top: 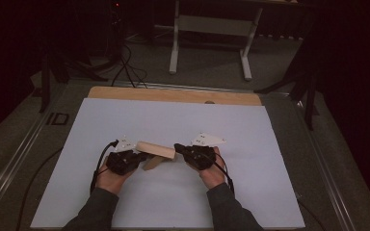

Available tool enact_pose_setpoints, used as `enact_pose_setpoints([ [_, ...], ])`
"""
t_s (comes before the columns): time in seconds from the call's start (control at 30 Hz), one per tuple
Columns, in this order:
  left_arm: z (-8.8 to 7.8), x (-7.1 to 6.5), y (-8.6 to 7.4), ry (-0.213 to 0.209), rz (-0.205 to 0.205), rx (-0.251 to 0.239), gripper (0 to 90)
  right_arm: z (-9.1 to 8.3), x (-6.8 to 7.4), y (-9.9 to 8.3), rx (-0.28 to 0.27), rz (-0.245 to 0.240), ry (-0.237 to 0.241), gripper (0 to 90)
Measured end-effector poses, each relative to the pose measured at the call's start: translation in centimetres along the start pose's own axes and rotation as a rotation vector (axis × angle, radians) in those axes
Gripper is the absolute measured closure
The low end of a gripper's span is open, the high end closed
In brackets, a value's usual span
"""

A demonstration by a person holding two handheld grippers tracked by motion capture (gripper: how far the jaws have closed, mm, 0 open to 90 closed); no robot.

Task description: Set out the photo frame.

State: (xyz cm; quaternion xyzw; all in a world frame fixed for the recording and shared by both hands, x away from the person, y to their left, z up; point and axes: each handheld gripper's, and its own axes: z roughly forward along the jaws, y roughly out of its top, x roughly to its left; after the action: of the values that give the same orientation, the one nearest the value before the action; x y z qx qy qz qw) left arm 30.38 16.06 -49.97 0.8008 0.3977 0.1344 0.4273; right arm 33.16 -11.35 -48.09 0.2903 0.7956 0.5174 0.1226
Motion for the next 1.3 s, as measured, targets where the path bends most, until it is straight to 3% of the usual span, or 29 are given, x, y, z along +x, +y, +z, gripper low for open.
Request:
enact_pose_setpoints([
  [0.23,0.19,-0.13,0.10,0.000,-0.005,0.005,89.7,0.02,0.14,-0.02,0.002,-0.005,0.006,89.5],
  [0.37,0.22,-0.34,0.20,0.039,-0.006,0.010,89.7,0.13,0.26,-0.05,0.006,-0.010,0.015,89.5],
  [0.43,0.26,-0.32,0.24,0.038,-0.004,0.018,89.7,0.26,0.41,-0.09,0.009,-0.011,0.014,89.5],
  [0.73,0.29,-0.21,0.27,-0.008,-0.019,0.007,89.8,0.30,0.44,-0.14,0.012,-0.014,0.016,89.5],
  [1.3,-0.56,-0.68,0.60,-0.044,-0.024,-0.031,89.8,0.39,1.00,-0.27,0.025,-0.034,0.031,89.5],
])
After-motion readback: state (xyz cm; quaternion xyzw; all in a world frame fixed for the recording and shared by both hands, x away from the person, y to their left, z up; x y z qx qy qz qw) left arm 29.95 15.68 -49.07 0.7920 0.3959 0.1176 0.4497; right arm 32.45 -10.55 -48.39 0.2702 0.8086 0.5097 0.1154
